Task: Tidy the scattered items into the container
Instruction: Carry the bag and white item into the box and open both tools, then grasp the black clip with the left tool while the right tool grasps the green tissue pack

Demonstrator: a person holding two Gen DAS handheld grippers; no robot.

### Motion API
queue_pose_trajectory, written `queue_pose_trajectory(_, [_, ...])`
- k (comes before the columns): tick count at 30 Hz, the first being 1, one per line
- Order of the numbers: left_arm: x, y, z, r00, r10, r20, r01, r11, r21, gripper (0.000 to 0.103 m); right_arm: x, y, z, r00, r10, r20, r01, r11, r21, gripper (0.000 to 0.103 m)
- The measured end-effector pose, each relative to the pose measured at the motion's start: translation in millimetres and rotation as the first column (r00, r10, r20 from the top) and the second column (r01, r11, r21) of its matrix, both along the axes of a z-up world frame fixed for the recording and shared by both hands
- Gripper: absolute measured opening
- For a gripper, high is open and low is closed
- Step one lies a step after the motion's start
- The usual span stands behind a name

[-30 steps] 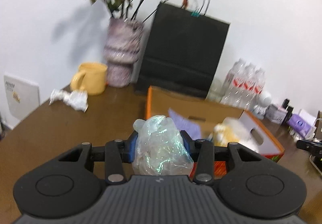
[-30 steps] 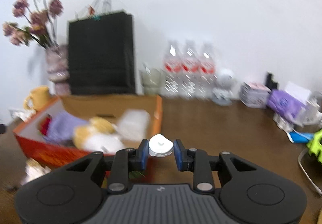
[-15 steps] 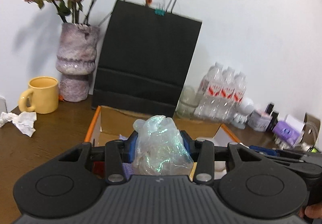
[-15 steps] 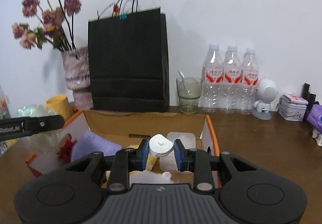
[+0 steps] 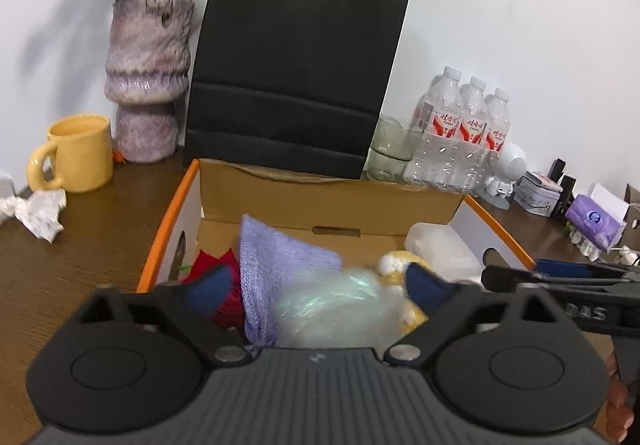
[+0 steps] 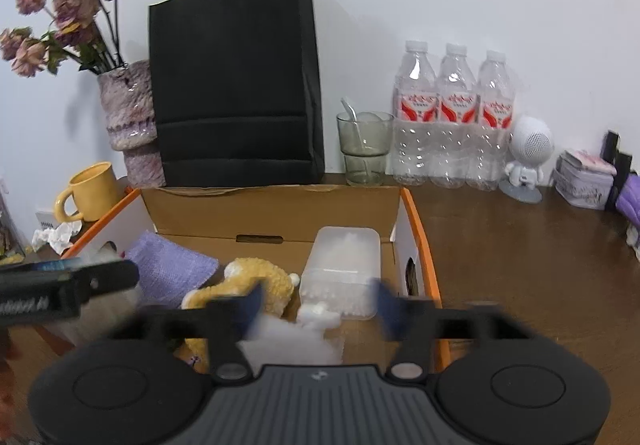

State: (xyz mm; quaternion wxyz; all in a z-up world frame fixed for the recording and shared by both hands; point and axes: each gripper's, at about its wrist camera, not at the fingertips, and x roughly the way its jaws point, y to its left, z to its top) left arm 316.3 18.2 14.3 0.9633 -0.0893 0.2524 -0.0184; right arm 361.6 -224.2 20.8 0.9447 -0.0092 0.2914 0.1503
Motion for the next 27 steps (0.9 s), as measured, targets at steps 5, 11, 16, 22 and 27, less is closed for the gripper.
queue_pose_trajectory(5, [-2.9, -0.9, 4.0, 1.0, 0.004, 0.006, -0.004, 1.0, -0.002, 0.103, -2.5, 1.8, 5.6, 0.999, 0.024, -0.035, -0.023, 1.0, 0.009, 0.103])
queue_pose_trajectory(11, [-4.9, 2.0, 7.5, 1.0, 0.023, 0.003, -0.023, 0.999, -0.028, 0.103, -7.8, 3.7, 10.3, 0.999, 0.023, -0.025, -0.023, 1.0, 0.005, 0.103])
queue_pose_trajectory(16, [-7.7, 0.6, 10.6, 1.0, 0.021, 0.015, -0.02, 0.999, -0.027, 0.103, -8.3, 5.3, 10.2, 1.0, 0.019, -0.025, -0.019, 1.0, -0.005, 0.103])
queue_pose_trajectory(22, [-8.6, 0.5, 11.5, 1.0, 0.022, 0.015, -0.022, 0.999, -0.031, 0.103, -10.7, 7.0, 11.8, 1.0, 0.006, -0.015, -0.006, 1.0, -0.02, 0.103])
queue_pose_trajectory(27, [-23.2, 3.9, 22.0, 0.999, 0.021, 0.044, -0.019, 0.999, -0.051, 0.103, -27.0, 6.6, 23.2, 1.0, 0.013, 0.022, -0.012, 1.0, -0.021, 0.103])
